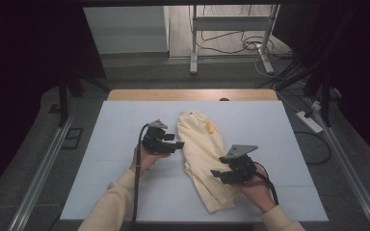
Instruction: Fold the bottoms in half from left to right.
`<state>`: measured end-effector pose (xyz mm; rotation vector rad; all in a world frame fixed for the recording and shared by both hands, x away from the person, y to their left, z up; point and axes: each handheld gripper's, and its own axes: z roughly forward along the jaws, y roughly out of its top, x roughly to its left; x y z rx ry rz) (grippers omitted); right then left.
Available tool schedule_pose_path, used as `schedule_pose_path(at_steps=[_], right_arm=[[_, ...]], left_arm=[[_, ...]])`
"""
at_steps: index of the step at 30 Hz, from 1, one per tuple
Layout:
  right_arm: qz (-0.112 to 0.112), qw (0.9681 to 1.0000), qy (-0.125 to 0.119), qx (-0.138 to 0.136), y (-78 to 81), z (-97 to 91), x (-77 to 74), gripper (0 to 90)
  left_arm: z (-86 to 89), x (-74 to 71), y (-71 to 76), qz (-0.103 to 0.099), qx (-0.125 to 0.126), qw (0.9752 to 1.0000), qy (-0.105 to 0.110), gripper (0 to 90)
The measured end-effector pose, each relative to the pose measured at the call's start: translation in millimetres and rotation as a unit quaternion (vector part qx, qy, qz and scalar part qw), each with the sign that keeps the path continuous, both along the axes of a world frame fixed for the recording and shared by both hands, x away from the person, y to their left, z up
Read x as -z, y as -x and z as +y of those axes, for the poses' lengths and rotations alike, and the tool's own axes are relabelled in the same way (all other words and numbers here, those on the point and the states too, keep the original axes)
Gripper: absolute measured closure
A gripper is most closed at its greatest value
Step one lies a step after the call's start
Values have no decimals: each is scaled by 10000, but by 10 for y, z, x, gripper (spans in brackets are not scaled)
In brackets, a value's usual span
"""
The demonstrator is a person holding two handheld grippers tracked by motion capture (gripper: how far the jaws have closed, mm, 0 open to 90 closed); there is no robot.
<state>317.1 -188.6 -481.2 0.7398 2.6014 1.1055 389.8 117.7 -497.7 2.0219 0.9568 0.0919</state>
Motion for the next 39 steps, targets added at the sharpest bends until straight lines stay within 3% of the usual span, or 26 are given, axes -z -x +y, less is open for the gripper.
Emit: schedule_pose_path(at_steps=[12, 26, 30, 39], right_arm=[[187, 9991, 140, -340, 102, 186, 65, 390], [291, 9968, 592, -460, 140, 286, 222, 433], [345, 9958, 681, -501, 136, 288, 246, 510], [471, 9955, 606, -562, 112, 246, 241, 808]], left_arm=[[44, -22, -5, -26, -66, 10000, -19, 368], [49, -22, -5, -19, -76, 10000, -26, 359], [41, -19, -3, -22, -54, 10000, -49, 358], [39, -11, -4, -11, -49, 10000, -71, 354]])
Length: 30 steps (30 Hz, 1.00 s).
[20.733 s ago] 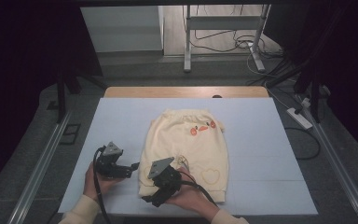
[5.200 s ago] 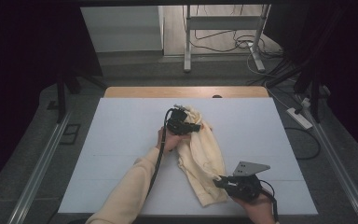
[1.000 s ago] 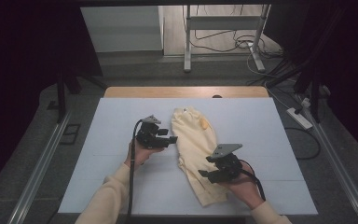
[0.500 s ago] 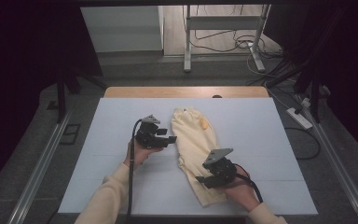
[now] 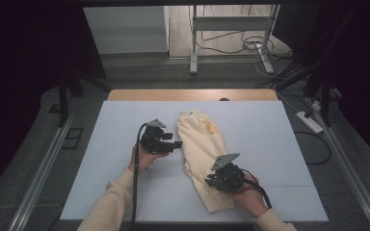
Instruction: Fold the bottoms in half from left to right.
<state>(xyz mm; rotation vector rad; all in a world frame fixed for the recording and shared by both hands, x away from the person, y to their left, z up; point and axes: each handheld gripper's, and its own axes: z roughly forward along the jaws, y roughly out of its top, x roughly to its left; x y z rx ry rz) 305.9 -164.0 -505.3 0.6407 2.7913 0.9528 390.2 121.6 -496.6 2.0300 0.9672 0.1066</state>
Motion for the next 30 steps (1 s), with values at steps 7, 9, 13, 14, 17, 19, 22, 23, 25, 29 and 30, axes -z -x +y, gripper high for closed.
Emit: schedule_pose_path(at_steps=[7, 9, 13, 14, 17, 19, 22, 23, 25, 29, 30], right_arm=[[-61, 9996, -262, -86, 31, -10, -88, 841], [-76, 9991, -398, -109, 52, 2, -129, 842], [-177, 9976, -634, -198, 95, 32, -194, 842], [-137, 9969, -740, -218, 98, 37, -208, 841], [-114, 9975, -636, -269, 98, 74, -192, 839], [-76, 9984, -494, -269, 84, 81, -127, 831], [69, 9985, -459, -274, 61, 68, -79, 789], [50, 9985, -473, -262, 62, 66, -80, 763], [23, 9985, -502, -212, 61, 57, -87, 692], [-71, 9975, -692, -120, 57, -6, -146, 581], [-74, 9973, -732, -90, 53, -27, -165, 558]], left_arm=[[-5, -8, 5, -25, 23, 10000, -17, 350], [3, -12, 7, -27, 31, 10000, -27, 349], [21, -24, 15, -52, 23, 10000, -11, 350], [27, -26, 14, -60, 23, 10000, -20, 349], [30, -27, 17, -54, 15, 10000, -19, 349], [26, -30, 20, -62, 26, 10000, -25, 347], [19, -35, 23, -70, 59, 9999, -40, 345], [17, -35, 23, -70, 62, 9999, -45, 344], [16, -34, 23, -66, 66, 9999, -49, 343], [29, -42, 32, -78, 69, 9999, -33, 339], [32, -47, 39, -75, 66, 9999, -30, 338]])
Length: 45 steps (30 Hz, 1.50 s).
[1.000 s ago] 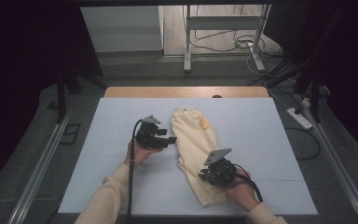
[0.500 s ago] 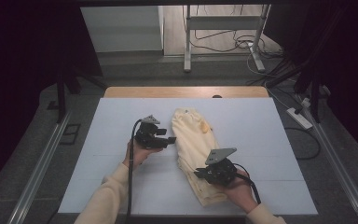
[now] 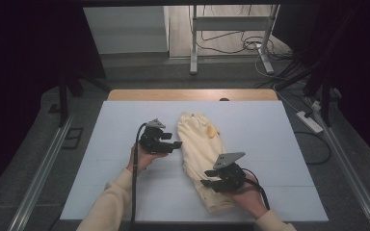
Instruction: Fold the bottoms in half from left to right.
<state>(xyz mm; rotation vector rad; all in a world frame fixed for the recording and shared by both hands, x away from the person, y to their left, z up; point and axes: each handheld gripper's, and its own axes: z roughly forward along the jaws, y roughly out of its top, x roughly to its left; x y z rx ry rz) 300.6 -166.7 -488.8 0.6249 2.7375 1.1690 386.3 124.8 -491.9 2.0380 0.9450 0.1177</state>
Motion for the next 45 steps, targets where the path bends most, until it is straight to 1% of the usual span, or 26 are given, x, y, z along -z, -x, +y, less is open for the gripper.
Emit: schedule_pose_path(at_steps=[3, 5, 7, 9, 10, 13, 20, 23, 27, 30, 32, 35, 39, 45], right_arm=[[-81, 9998, -129, 106, -5, -68, -51, 506], [-150, 9994, -183, 241, -13, -116, -76, 468], [-167, 9989, -212, 387, -31, -168, -90, 444], [-179, 9982, -198, 535, -50, -220, -96, 429], [-171, 9979, -201, 586, -60, -245, -94, 425], [-246, 9970, -127, 726, -78, -306, -89, 413], [-124, 9950, 38, 993, -137, -435, -47, 370], [-97, 9935, 59, 1130, -146, -496, -24, 368], [-35, 9926, 51, 1214, -150, -561, -5, 360], [5, 9920, 105, 1257, -151, -589, 16, 357], [19, 9917, 141, 1278, -156, -603, 38, 357], [111, 9911, 201, 1312, -154, -613, 70, 346], [185, 9913, 301, 1272, -121, -606, 131, 341], [168, 9909, 403, 1275, -98, -588, 153, 335]], left_arm=[[15, -14, 21, -28, 23, 10000, 5, 336], [24, -18, 38, -54, 30, 10000, 3, 335], [35, -14, 53, -60, 50, 9999, 72, 335], [51, -8, 65, -40, 35, 9999, 106, 335], [55, -5, 71, -48, 24, 9999, 86, 335], [72, 2, 94, -45, 16, 10000, 82, 335], [114, 0, 168, -55, 22, 10000, 11, 335], [126, -3, 193, -42, -4, 10000, 49, 335], [144, -4, 249, -53, -1, 10000, 31, 334], [179, 17, 296, -34, -17, 10000, 2, 333], [201, 26, 335, -40, -12, 10000, -57, 333], [246, 30, 389, -47, -33, 9999, -89, 332], [313, 49, 430, -23, -72, 9999, -112, 331], [385, 82, 451, -1, -128, 9998, -141, 323]])
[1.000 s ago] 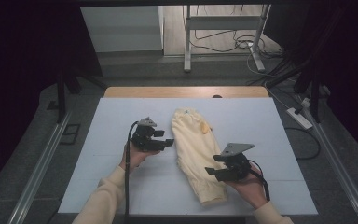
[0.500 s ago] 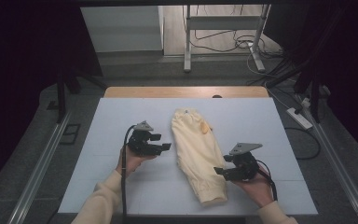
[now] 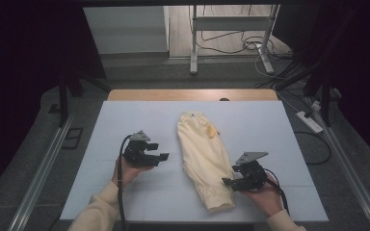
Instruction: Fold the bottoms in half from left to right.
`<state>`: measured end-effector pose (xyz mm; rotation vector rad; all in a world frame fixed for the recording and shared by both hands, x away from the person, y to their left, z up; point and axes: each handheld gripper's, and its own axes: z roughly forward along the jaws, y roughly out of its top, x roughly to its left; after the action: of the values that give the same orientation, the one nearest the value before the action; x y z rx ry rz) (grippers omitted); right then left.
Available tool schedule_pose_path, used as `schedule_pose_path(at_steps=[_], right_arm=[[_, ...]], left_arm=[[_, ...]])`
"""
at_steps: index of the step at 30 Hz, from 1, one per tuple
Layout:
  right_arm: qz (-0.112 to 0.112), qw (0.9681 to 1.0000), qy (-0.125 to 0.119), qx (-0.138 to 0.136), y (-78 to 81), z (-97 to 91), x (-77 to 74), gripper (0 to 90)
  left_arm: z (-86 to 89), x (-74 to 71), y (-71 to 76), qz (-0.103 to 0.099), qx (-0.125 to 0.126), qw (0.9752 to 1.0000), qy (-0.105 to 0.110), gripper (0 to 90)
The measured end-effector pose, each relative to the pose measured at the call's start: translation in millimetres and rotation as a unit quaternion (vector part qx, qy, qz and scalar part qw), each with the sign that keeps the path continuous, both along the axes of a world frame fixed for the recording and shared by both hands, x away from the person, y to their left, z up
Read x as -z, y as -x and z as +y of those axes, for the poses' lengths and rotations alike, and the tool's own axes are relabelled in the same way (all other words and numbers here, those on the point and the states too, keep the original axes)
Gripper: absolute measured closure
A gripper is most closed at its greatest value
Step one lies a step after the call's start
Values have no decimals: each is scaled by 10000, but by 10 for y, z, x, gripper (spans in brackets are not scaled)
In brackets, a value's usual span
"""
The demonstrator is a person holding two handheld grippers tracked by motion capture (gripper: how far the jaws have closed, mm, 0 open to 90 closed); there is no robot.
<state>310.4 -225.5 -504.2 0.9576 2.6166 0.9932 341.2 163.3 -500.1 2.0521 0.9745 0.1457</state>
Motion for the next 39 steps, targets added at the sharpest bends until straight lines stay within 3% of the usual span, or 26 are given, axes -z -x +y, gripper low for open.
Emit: schedule_pose_path(at_steps=[7, 16, 22, 25, 29, 39], right_arm=[[110, 9996, 240, 60, -12, 36, 57, 316], [298, 9992, 237, 112, -23, 50, 95, 333], [566, 9983, 70, -131, 2, 61, 74, 621], [677, 9975, -60, -215, 11, 65, 82, 695], [741, 9968, -194, -218, 4, 54, 93, 728], [640, 9969, -237, -391, 53, 132, 99, 763]], left_arm=[[-8, 33, -3, 22, -8, 10000, -69, 320], [-17, 36, -5, 13, 9, 9999, -118, 314], [-21, 32, -6, 7, 36, 9999, -161, 311], [-14, 17, -6, -2, 28, 9999, -166, 305], [1, 13, -11, 0, 15, 9999, -163, 304], [-3, 10, -14, 15, 25, 9998, -171, 302]])
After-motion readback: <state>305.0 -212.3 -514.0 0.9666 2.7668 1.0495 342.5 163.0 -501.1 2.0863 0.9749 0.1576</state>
